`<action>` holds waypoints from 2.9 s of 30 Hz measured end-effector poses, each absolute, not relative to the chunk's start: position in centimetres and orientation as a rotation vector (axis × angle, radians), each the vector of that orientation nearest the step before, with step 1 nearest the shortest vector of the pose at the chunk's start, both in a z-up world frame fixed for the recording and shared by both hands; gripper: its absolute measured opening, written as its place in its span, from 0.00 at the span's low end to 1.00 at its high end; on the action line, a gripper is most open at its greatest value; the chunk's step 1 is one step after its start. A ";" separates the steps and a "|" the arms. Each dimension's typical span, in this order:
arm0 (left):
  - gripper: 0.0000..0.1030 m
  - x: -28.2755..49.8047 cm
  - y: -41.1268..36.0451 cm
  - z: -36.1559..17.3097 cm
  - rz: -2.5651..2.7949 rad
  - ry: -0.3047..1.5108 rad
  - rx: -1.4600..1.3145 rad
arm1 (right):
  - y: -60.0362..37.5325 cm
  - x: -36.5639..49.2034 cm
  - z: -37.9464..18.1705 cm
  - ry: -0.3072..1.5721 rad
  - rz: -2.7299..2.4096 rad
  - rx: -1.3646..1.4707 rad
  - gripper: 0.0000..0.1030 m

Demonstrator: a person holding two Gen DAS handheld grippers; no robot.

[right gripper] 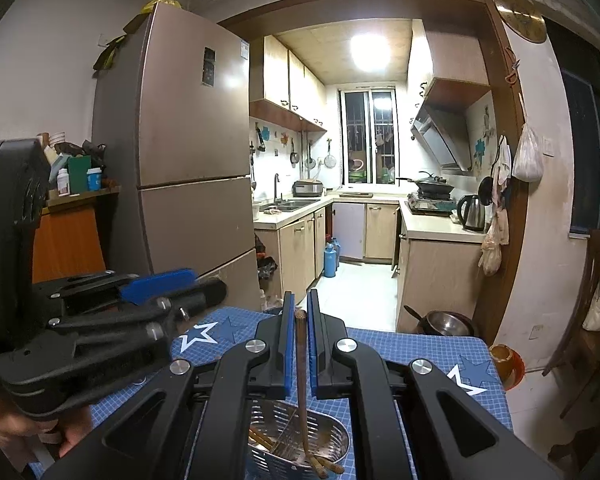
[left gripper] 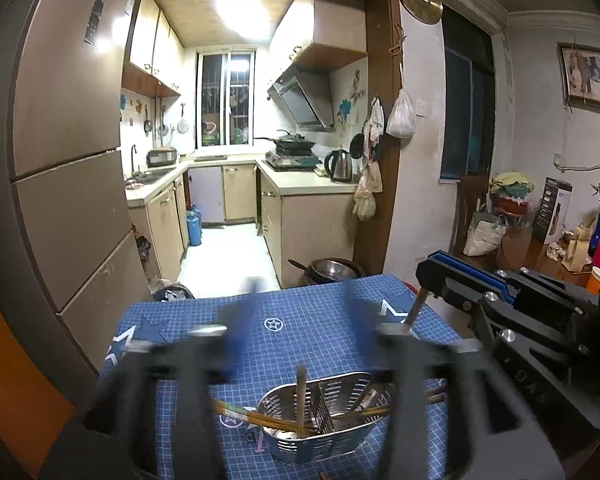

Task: Organize utensils
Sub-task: 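Lower the chopsticks into the holder and open both tools, then move both tools back over the remaining chopsticks on the table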

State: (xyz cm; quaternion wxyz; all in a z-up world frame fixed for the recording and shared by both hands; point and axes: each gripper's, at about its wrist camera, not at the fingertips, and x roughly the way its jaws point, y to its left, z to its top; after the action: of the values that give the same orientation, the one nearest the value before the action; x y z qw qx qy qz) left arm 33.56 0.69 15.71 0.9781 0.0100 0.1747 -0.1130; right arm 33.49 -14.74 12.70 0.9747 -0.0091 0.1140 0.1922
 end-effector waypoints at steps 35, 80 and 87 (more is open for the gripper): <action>0.84 9.9 6.7 7.3 -0.145 0.069 0.018 | -19.9 8.0 5.0 0.031 0.444 -0.008 0.37; 0.27 9.1 1.1 -14.5 -0.218 0.494 0.034 | -17.9 7.7 -16.7 0.461 0.226 -0.085 0.15; 0.20 8.2 0.9 -14.9 -0.175 0.448 0.032 | -17.9 7.2 -17.1 0.443 0.225 -0.074 0.12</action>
State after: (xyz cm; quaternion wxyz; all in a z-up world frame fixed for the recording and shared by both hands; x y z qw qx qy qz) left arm 8.19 0.89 -14.88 0.9711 0.0158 0.2219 -0.0868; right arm 7.22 -17.92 -17.15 0.9686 -0.0366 0.2193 0.1113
